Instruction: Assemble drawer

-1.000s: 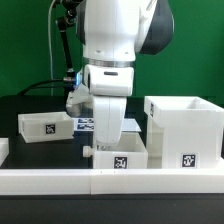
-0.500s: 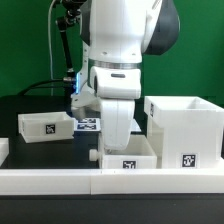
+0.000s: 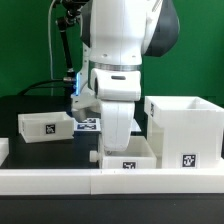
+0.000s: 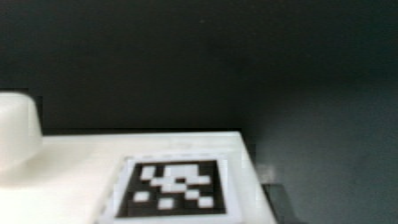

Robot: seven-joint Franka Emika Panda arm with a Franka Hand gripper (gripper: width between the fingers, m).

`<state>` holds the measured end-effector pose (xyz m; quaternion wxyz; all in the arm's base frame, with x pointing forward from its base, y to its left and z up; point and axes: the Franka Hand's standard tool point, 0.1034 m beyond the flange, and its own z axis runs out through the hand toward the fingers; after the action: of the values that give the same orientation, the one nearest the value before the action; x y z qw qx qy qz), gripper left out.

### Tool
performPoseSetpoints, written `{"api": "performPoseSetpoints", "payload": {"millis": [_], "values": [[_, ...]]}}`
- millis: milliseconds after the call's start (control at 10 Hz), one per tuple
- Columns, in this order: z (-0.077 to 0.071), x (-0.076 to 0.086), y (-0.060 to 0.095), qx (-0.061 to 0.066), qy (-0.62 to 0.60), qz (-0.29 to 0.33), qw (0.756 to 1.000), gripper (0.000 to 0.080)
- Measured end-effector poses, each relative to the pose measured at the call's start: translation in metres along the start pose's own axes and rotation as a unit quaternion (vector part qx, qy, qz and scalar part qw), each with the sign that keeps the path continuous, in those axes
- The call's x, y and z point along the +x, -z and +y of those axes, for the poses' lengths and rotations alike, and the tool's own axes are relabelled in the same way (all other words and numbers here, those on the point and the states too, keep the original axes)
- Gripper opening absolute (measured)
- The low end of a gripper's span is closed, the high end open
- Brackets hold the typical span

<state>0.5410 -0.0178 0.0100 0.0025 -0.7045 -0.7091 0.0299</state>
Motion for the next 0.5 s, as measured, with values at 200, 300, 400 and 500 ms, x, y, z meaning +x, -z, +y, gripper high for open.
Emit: {"api": "performPoseSetpoints", "payload": {"millis": [200, 300, 400, 500], "values": [[-0.0002, 0.0021, 0.0002, 0.001, 0.005, -0.005, 1.0, 0.0041], [0.0002, 0.0017, 0.0003, 0.0, 0.008, -0.008, 1.0, 0.0041], [0.0005, 0.0017, 0.0008, 0.0, 0.008, -0.009, 1.0, 0.0041], [0.0018, 0.0015, 0.002, 0.003, 0.008, -0.011, 1.0, 0.0041]]}}
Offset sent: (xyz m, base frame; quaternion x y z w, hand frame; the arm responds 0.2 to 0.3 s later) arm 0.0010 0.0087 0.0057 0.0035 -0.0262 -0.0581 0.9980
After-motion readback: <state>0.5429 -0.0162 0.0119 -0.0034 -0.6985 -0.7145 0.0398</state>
